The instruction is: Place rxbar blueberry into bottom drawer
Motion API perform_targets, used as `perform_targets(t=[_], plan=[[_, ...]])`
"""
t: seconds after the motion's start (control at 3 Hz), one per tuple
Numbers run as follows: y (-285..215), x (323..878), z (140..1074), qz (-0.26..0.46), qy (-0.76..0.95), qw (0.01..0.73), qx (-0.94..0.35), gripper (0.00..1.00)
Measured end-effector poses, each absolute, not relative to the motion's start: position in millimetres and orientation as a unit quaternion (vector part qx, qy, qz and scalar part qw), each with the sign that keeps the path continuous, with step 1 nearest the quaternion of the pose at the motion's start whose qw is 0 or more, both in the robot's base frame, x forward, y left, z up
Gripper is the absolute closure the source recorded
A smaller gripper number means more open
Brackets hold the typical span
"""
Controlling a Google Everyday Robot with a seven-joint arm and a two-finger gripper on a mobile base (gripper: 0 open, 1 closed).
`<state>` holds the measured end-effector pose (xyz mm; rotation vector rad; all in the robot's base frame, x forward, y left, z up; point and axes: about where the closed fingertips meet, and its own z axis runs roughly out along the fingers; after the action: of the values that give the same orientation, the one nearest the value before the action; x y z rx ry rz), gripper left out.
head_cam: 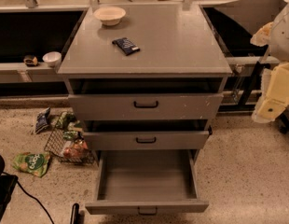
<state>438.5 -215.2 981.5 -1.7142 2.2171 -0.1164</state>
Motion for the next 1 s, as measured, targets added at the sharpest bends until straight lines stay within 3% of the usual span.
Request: perform_targets(t=[0.33,1.0], plan=[[-215,438,982,-0.041,0.779,0.168,-0.602,0.0],[-216,483,970,-0.002,0.78,0.233,-0.58,0.0]])
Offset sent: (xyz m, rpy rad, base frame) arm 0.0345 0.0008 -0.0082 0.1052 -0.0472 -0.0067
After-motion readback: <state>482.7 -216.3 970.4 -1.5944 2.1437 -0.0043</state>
